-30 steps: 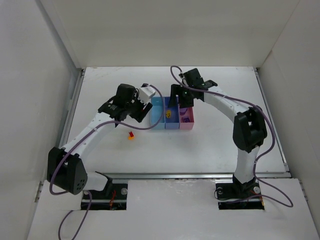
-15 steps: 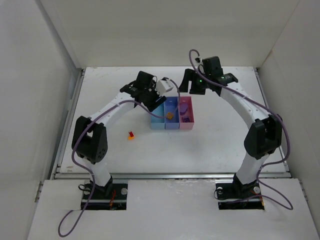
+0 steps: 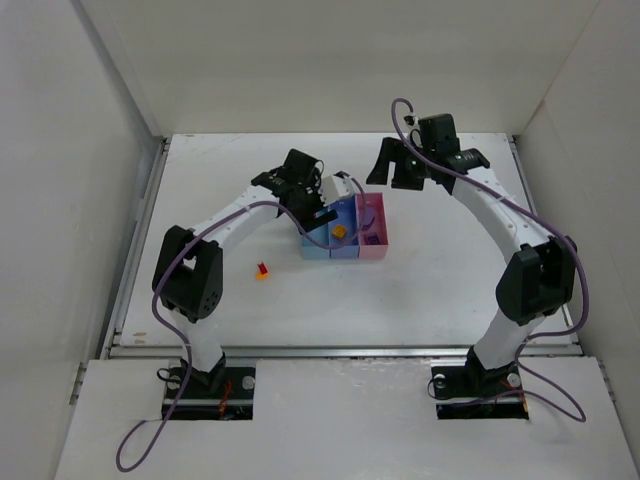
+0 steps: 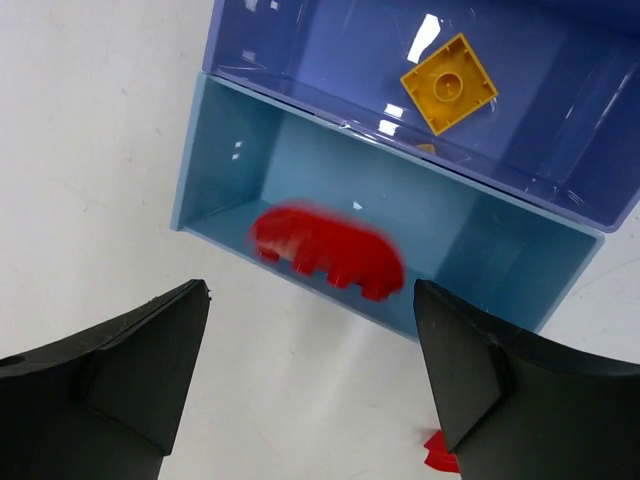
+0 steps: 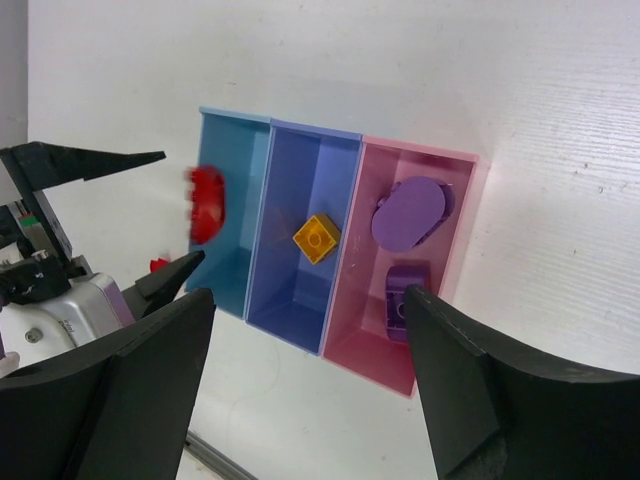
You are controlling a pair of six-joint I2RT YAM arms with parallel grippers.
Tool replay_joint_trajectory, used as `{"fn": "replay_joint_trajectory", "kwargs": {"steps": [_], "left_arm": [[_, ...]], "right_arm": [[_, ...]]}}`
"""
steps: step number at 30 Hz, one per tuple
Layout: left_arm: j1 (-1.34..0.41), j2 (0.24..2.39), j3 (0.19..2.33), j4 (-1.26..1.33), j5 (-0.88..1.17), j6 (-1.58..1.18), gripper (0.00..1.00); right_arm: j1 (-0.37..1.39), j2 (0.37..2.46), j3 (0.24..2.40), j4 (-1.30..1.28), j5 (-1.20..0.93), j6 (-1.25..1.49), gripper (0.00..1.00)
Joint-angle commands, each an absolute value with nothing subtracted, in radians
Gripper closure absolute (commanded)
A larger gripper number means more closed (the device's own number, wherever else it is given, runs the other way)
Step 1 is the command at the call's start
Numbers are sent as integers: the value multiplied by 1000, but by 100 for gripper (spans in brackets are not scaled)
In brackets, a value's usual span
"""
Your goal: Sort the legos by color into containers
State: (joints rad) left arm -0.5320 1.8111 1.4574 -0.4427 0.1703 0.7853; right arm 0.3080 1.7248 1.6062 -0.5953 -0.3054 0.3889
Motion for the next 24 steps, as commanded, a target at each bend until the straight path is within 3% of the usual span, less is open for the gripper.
{"fn": "replay_joint_trajectory", "kwargs": {"steps": [1,2,10,15,24], "left_arm": [[-534,1792,1505,-476,221,807,18],[-534,1780,1514,-476,221,798,0],[-523,1737,1581,-476,259,709,0],[-424,1668,1628,-641,311,638,0],[-328,1474,1270,-712,196,739,0]], "right_arm": [[302,1671,1608,-571,-295,377,18],[302,1671,1617,-571,-295,377,18],[302,1671,1617,-571,-314,377,18],[302,1671,1608,-571,-334,377,18],[331,1741,1667,-589,-334,357,18]]}}
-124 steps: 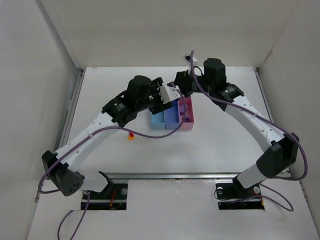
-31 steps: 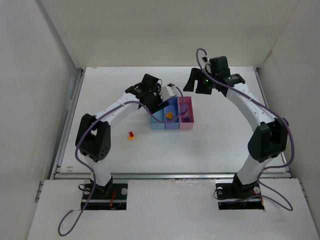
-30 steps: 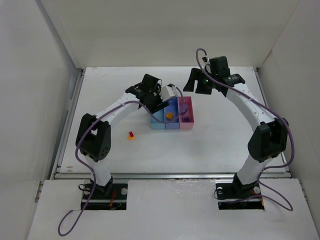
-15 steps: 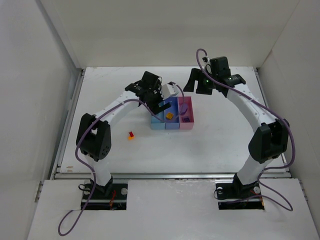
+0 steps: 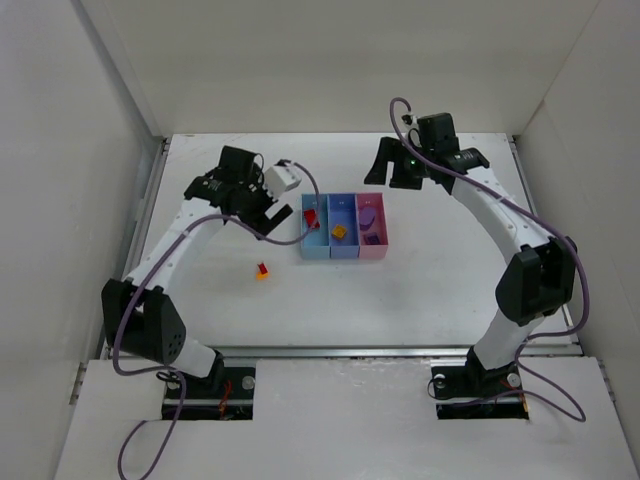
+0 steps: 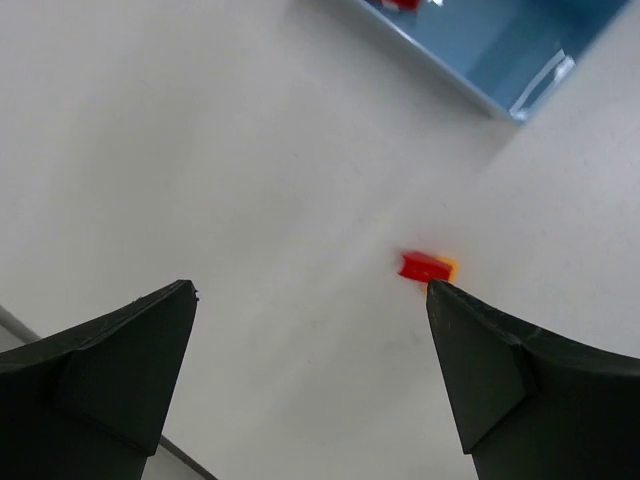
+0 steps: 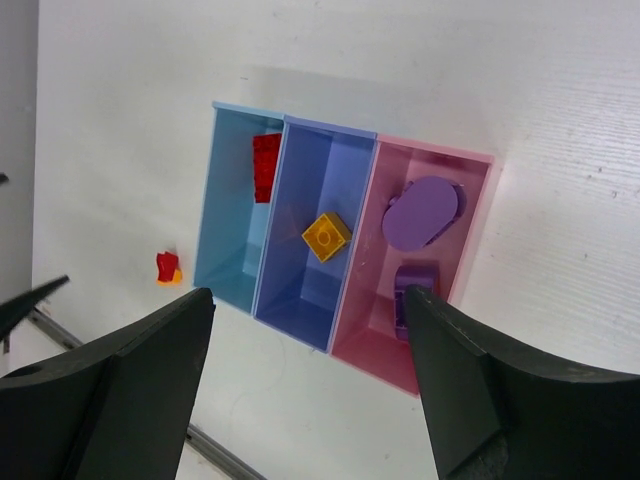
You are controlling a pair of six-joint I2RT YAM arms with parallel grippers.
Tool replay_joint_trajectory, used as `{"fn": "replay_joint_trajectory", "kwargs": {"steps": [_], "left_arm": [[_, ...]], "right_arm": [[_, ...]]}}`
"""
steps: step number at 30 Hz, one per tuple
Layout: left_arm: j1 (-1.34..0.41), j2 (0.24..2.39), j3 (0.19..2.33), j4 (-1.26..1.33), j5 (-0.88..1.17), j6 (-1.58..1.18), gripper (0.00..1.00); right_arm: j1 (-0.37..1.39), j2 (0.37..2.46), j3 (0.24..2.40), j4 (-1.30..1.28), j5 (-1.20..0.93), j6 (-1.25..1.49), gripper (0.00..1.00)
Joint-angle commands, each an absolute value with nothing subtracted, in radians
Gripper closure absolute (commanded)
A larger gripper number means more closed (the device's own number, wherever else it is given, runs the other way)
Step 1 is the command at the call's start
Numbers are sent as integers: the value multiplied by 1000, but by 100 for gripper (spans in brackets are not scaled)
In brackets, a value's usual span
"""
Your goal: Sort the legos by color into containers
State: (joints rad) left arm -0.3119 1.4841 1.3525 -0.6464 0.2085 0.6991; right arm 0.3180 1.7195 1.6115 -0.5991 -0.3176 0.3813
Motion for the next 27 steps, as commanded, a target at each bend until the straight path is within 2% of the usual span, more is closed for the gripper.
{"fn": "replay_joint_trajectory", "kwargs": {"steps": [1,4,10,12,22,27], "left_arm": [[-328,1474,1256,-712,187,739,0],[-302,1549,1247,-733,190,665,0],[-270,1710,1357,-833,175,402,12],[-270,1756,1382,-882,164,313,19],[-270,1847,1382,-904,152,201,27],[-270,1897,1384,-894,152,178,38]], "right_arm": [[331,1759,1678,-601,-334,357,18],[341,1772,1694,-611,-344,347,18],[341,1763,1661,-601,-344,347,18],[341,1763,1646,-589,-344,356,18],[350,1753,1628,-589,-345,356,18],[350,1730,1606,-589,-331,356,18]]}}
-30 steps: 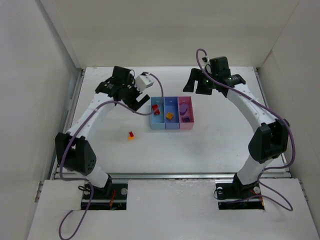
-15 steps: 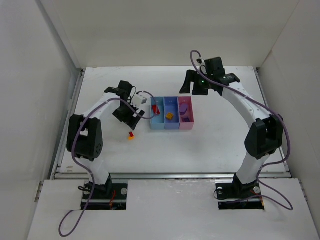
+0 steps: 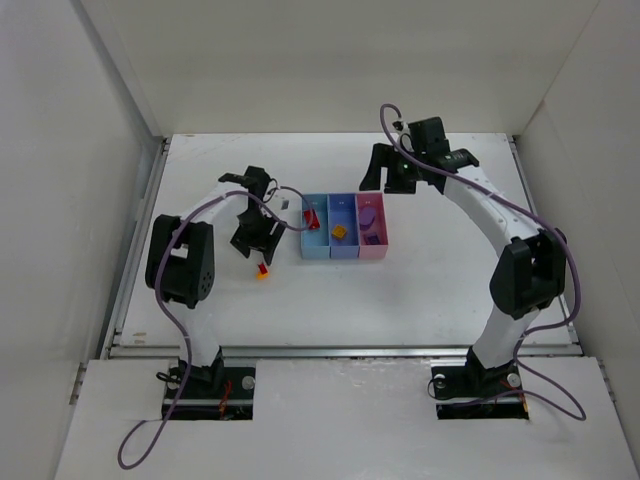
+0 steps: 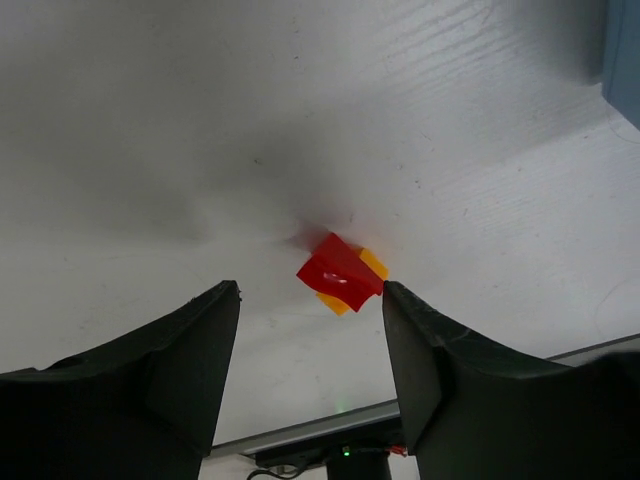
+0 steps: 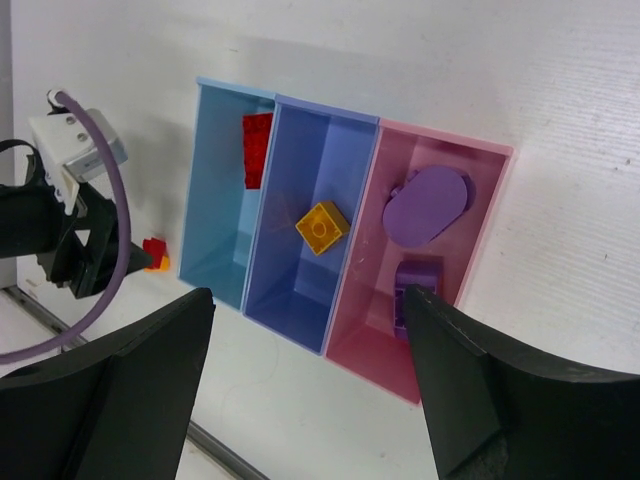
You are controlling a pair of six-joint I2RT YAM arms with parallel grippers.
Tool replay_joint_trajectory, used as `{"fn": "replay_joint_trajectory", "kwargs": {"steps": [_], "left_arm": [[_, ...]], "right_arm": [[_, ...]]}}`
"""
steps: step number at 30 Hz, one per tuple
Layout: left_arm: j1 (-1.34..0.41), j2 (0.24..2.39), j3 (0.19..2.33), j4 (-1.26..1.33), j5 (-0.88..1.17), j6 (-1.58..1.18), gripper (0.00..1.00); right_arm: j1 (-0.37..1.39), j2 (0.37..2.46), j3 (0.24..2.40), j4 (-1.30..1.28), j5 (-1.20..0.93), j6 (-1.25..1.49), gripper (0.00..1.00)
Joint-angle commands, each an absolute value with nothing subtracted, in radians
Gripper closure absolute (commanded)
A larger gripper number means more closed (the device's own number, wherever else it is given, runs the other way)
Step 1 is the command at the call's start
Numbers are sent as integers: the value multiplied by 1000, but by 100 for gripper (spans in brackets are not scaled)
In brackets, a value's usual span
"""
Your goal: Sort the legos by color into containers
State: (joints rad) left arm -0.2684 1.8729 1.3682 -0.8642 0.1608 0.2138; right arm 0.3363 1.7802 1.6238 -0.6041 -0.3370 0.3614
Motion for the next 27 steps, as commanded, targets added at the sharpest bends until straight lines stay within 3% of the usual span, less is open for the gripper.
{"fn": "replay_joint_trajectory", "kwargs": {"steps": [1,11,18,22,25,27], "left_arm": [[-270,1908,1384,-894,152,169,46],[-279,1956,1347,-874,161,160,63],[-279,1954,1370,-905,161,170,68],[-268,1982,1427,-966,150,192,49],[-268,2003,1471,-998,141,270,46],[-268,2003,1512,-1022,155,361,38]], "right_arm": [[350,1730,1606,-589,-331,356,18],[350,1694,1574,-589,-310,376,18],[359,1703,1597,-589,-301,376,18],[359,1724,1632,-609,-301,376,17],[359,1733,1641,-609,-301,367,17],[359,1743,1641,-609,-301,367,17]]}}
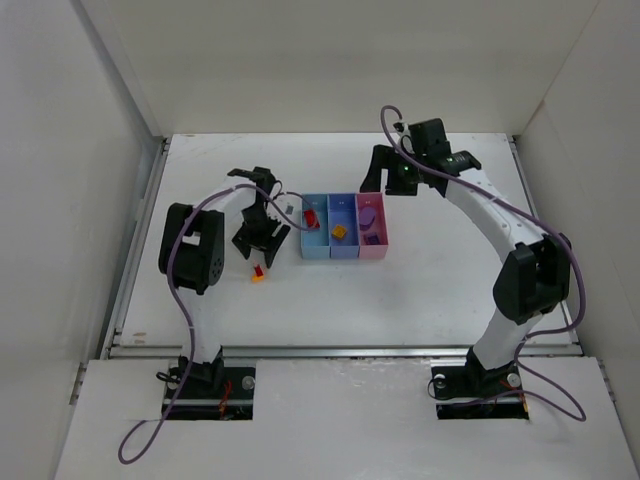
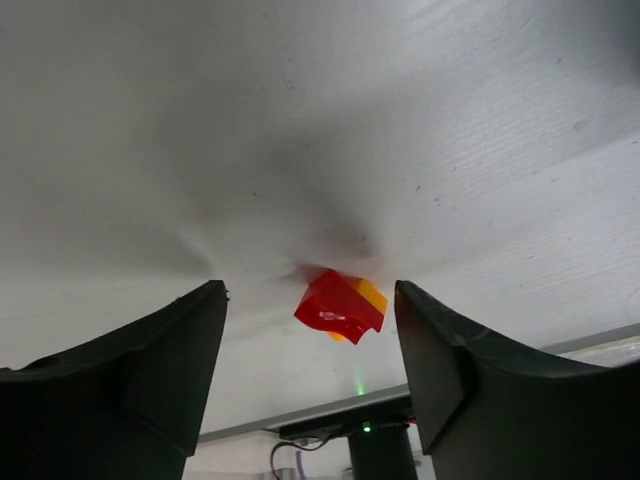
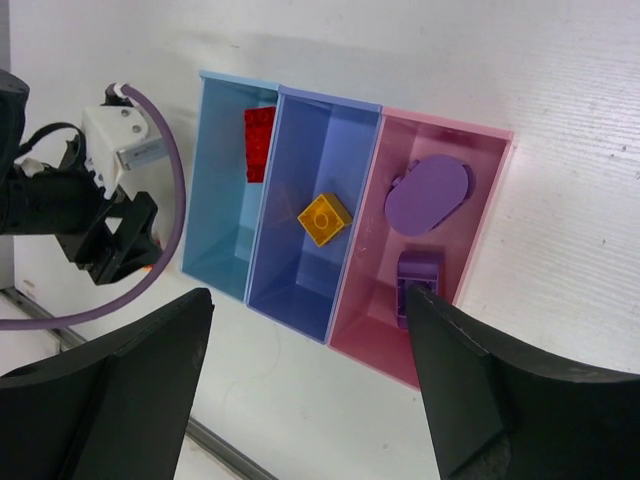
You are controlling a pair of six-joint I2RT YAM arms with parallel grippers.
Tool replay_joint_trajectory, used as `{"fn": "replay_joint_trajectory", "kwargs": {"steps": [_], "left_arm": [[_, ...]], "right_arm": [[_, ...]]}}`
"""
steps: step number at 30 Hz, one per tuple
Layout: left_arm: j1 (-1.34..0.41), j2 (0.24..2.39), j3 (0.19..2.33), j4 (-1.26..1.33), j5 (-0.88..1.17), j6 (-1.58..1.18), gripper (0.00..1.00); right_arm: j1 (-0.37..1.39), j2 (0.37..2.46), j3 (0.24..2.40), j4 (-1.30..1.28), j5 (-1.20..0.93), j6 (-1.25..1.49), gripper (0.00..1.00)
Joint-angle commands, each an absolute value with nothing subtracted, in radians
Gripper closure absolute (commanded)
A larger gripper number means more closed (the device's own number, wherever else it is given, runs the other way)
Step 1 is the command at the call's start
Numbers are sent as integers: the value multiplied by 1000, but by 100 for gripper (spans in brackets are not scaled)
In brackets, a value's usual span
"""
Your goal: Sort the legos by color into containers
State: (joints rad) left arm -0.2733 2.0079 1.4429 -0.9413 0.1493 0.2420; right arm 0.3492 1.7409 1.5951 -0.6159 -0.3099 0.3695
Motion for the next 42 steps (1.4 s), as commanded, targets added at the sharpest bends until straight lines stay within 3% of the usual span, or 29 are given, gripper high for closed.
{"fn": "replay_joint_trajectory", "kwargs": {"steps": [1,4,10,17,25,30,39,42], "left_arm": [[-268,2003,1558,-1022,155,395,34],[-268,1988,1630,-988,120,556,22],[-259,1876,1576,-914,164,950,22],[-209,1640,1284,-758,369,1584,22],[-173,1654,1221,-962,522,2188,29],[-173,1634,1131,-913,532,2449,29],[-173,1664,1085,-907,486,2623,29],[-173,1675,1074,-859,477,2634,36]], "right_arm": [[359,1743,1641,-609,-301,358,17],[359,1764,1651,-609,-310,357,17],[359,1773,1669,-609,-310,348,17],[359,1744,1631,-609,-301,339,17],[359,1717,1568,-591,-279,330,17],[350,1717,1546,-591,-270,321,16],[318,1735,1526,-581,-299,310,16],[318,1746,1526,-581,-308,310,16]]}}
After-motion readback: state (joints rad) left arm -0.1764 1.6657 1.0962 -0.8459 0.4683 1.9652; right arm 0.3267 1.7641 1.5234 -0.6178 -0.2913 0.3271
